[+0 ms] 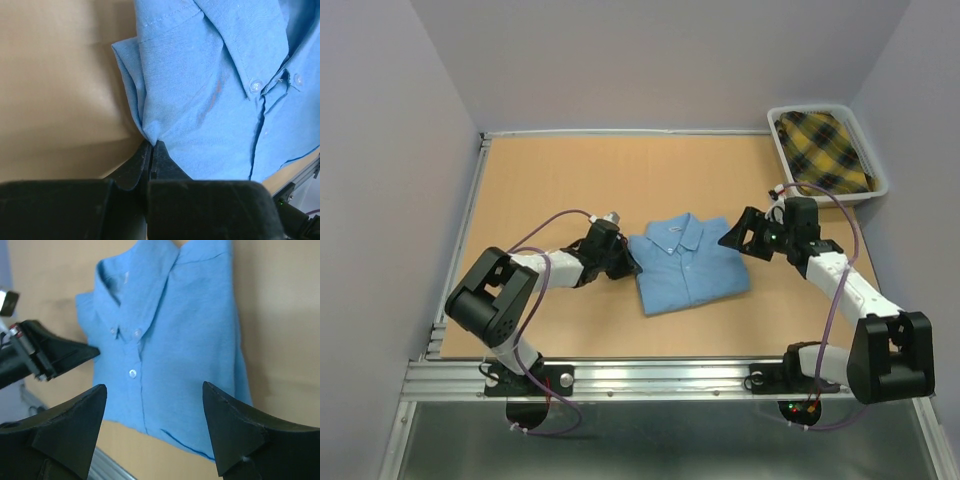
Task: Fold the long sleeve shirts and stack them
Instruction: Fold the shirt
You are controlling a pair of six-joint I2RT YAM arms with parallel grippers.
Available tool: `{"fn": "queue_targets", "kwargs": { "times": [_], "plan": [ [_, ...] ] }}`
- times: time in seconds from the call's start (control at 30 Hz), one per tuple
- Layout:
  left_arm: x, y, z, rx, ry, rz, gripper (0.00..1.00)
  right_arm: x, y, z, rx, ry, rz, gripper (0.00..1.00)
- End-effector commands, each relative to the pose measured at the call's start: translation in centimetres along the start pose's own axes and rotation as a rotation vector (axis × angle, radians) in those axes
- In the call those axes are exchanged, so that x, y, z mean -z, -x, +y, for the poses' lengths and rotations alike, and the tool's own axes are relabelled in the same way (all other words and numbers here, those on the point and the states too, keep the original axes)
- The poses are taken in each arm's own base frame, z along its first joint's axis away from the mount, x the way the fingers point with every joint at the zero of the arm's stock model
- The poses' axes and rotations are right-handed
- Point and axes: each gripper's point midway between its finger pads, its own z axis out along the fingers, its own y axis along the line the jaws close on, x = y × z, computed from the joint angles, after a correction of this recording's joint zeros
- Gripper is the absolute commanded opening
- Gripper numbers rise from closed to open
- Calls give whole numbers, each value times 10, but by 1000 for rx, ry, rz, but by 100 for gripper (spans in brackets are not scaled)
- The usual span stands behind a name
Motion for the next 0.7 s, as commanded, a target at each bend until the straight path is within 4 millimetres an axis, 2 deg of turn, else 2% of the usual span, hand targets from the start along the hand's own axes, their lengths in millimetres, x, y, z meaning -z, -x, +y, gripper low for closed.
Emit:
{"fn": "queue_targets", "kwargs": {
  "times": [0.0, 0.07, 0.1, 0.13, 0.17, 0.2, 0.3, 0.37, 0.4, 0.5, 0.53, 0.63, 0.67],
  "plan": [
    [10, -3, 21, -14, -20, 6, 0, 8, -13, 49, -1, 335, 13, 81],
    [12, -2, 24, 7, -37, 4, 0, 11, -17, 60, 15, 419, 4, 81],
    [12, -5, 26, 14, -40, 13, 0, 9, -34, 58, -39, 436, 38, 81],
    [12, -6, 29, 19, -37, 16, 0, 10, -39, 62, -54, 465, 45, 80],
    [11, -7, 31, 23, -33, 18, 0, 12, -38, 70, -27, 522, 19, 80],
    [11, -8, 33, 29, -28, 23, 0, 12, -52, 78, -41, 550, 57, 79],
    [11, -5, 33, 33, -32, 16, 0, 8, -72, 96, 2, 572, 96, 80],
    [13, -2, 34, 39, -34, 8, 0, 5, -79, 97, -5, 582, 98, 80],
    [13, 0, 37, 48, -27, 2, 0, 4, -87, 93, -27, 578, 118, 79],
    [16, 5, 41, 55, -18, -8, 0, -9, -92, 75, -63, 514, 85, 79],
    [17, 5, 45, 62, -11, -9, 0, -17, -98, 61, -83, 467, 75, 80],
    [18, 6, 48, 66, -7, -12, 0, -25, -108, 40, -126, 421, 74, 79],
    [19, 6, 50, 71, -2, -11, 0, -26, -104, 38, -131, 437, 41, 79]
  ]
}}
